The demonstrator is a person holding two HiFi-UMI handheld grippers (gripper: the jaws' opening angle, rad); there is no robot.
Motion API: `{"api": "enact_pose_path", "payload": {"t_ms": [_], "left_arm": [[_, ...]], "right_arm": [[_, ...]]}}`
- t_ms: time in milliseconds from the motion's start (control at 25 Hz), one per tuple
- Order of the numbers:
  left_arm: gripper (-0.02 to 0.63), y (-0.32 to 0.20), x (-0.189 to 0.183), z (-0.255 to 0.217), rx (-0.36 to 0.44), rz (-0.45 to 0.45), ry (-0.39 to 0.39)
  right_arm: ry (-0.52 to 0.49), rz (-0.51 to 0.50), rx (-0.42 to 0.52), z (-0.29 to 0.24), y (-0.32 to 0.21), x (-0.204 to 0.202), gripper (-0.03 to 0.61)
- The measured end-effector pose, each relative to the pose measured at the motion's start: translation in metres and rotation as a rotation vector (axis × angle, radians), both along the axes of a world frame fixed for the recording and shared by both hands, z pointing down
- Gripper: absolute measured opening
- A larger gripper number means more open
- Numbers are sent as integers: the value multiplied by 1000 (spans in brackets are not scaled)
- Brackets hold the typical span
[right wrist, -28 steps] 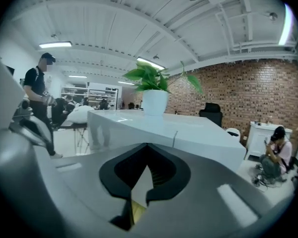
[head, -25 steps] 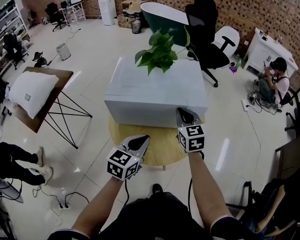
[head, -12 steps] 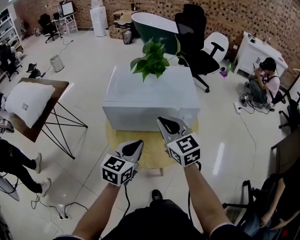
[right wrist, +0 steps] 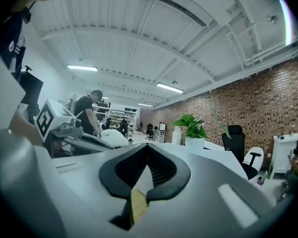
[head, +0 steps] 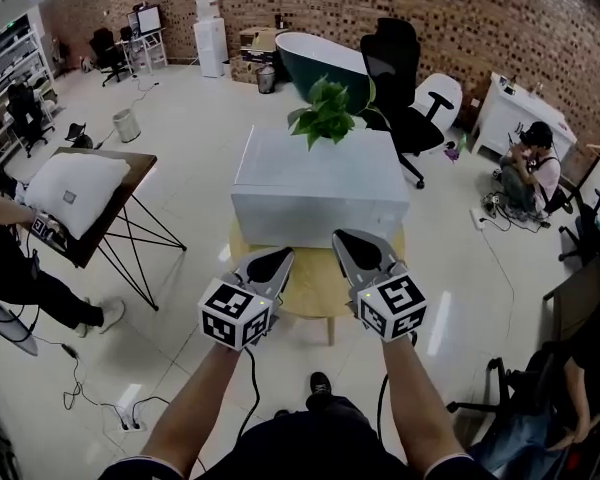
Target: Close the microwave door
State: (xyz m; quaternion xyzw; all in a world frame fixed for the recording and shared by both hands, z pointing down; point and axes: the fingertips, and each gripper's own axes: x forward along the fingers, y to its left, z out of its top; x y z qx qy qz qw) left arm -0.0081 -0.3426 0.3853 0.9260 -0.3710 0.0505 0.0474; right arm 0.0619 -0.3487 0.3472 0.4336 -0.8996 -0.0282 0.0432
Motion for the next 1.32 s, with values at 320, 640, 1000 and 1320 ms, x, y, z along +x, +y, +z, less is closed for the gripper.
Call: {"api": "enact_pose_path", "payload": {"t_ms": [320,640,1000,1320], "left_arm": [[8,23,6,-7,23,46,2],[8,41,11,-5,22,80,-6],[8,50,9,-2,22,90,-11],[8,48,7,-3,15,94,-10]], "right_arm": [[4,47,-22,10,36,6,0],[-12,75,-30,12,54,9,0],[-9,80,-32,14,59,6,0],[-8,83,-38,13,57,4,0]]}}
